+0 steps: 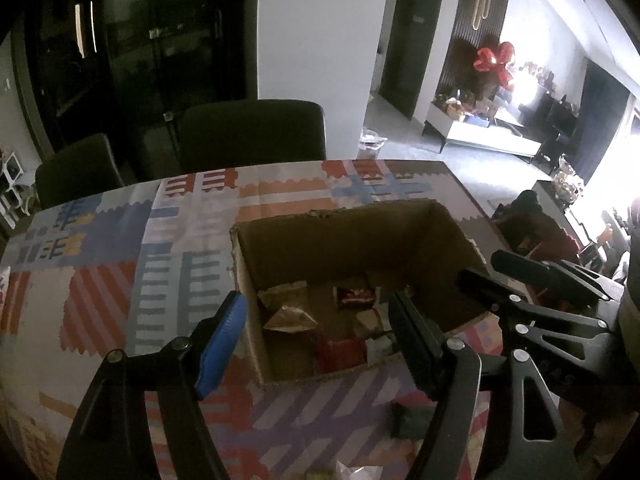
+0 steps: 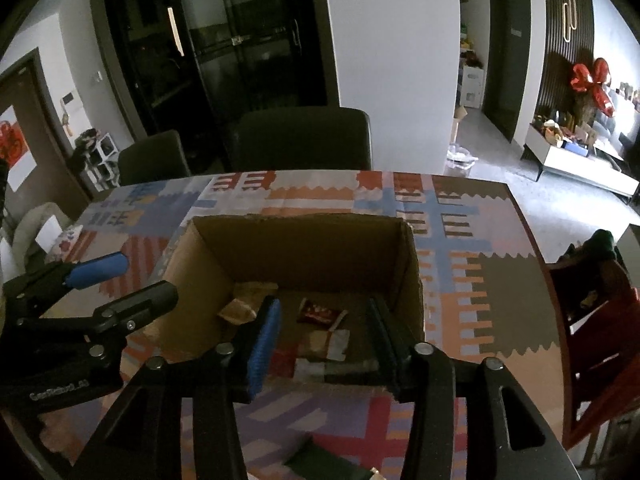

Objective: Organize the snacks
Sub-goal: 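Lower both snacks into the box and open both tools, then move both open tools back over the remaining snacks on the table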

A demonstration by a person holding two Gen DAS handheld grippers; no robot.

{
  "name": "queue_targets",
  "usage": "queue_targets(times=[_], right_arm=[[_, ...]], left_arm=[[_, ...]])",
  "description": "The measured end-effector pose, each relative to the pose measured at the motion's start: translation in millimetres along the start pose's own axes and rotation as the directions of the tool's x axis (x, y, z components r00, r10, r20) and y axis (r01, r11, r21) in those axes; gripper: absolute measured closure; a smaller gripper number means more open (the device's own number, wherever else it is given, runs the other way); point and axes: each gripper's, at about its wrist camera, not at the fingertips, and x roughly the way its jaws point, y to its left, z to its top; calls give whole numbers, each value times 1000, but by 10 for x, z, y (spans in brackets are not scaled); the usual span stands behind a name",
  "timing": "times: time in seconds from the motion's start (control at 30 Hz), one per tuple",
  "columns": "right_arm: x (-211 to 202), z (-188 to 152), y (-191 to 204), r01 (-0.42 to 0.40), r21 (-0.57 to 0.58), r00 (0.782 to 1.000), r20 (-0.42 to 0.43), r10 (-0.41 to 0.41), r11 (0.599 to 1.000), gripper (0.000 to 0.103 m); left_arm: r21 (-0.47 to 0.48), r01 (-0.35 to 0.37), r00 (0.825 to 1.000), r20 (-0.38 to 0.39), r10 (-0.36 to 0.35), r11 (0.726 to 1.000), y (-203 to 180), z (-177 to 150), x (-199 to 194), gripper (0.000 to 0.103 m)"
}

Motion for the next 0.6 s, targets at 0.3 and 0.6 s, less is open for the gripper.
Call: queue_targets(times=[0.3,0.6], right_arm=[[-278,-117,102,-11,-8,999,35,11,1000,53],[-489,-364,198,-26,-12,999,28,27,1000,53]], left_arm=[[18,4,999,47,-5,1000,-48,-166,-374,27],[23,-5,998,69,3,1000,-56,-452,-662,27]])
